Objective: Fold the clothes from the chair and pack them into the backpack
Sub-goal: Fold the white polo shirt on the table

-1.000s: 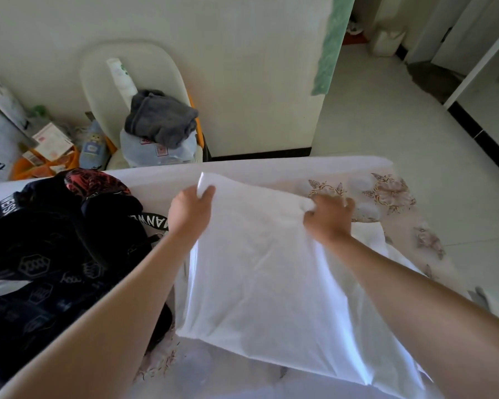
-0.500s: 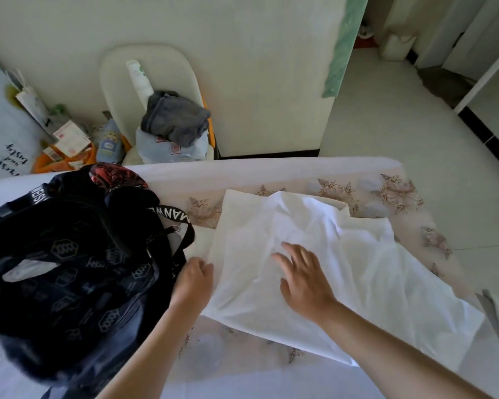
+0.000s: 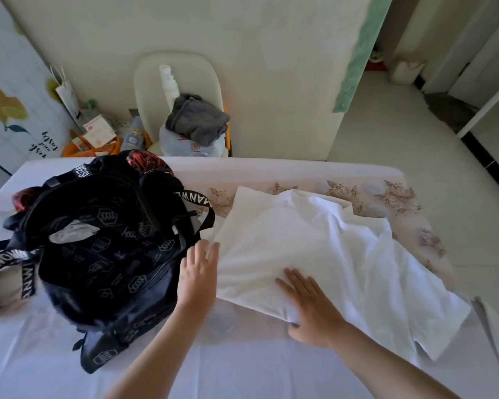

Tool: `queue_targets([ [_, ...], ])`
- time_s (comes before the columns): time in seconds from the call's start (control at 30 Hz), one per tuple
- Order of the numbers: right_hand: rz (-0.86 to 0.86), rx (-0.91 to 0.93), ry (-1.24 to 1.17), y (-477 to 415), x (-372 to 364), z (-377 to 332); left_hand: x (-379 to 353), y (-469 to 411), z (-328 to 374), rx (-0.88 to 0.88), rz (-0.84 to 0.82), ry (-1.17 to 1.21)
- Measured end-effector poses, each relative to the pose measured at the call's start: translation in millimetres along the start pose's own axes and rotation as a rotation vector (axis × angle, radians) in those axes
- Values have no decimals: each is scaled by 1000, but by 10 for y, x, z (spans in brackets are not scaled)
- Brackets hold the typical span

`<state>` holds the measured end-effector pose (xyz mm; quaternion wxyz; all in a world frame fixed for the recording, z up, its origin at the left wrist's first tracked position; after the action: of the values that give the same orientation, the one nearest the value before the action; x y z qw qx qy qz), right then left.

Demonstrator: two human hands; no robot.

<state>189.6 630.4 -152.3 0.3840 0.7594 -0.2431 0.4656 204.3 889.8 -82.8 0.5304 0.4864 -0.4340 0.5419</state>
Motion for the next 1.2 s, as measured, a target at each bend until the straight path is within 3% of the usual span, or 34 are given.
queue_targets([
  [0.03, -8, -13, 22, 69, -18, 5, -31, 33, 86, -135, -9, -49],
  [0.1, -4, -48, 34, 202, -30, 24, -202, 110, 211, -329, -184, -65],
  [0.2, 11, -113, 97, 317, -4, 62, -430, 215, 157, -262, -471, -130],
  [0.33, 52, -190, 170, 360, 44, 169, -442, 213, 78, -186, -543, -166],
  [0.47, -12, -232, 116, 578, 233, 173, -478, 295, 158, -179, -770, -144],
  [0.53, -74, -241, 94, 738, 217, 201, -462, 410, 221, -216, -730, -108],
  [0.67, -85, -259, 17, 1045, 115, 223, -469, 555, 327, -306, -420, -50],
  [0.77, -65, -262, 3, 1191, 54, 223, -560, 638, 422, -251, -451, 44],
  [0.9, -108, -290, 98, 1320, -56, 166, -658, 789, 520, -283, -440, -38],
  [1.03, -201, -273, 43, 1421, -154, 8, -621, 1070, 498, -278, -664, -222],
  [1.13, -348, -244, -181, 1511, -206, -157, -533, 1309, 510, -241, -1006, -298],
  [1.2, -385, -267, -318, 1572, -145, -199, -499, 1397, 502, -127, -1170, -215],
])
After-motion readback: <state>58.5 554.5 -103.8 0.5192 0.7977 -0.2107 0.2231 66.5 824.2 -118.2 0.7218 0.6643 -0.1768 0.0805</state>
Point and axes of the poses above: each hand's wrist, its own y-axis away from the middle knuckle, its own x-axis out of the back of the hand, z = x × y, the point moved 5 cm from there along -y, towards the middle knuckle, and after that the axes turned 7 degrees about -z, right-handed, at the moved point
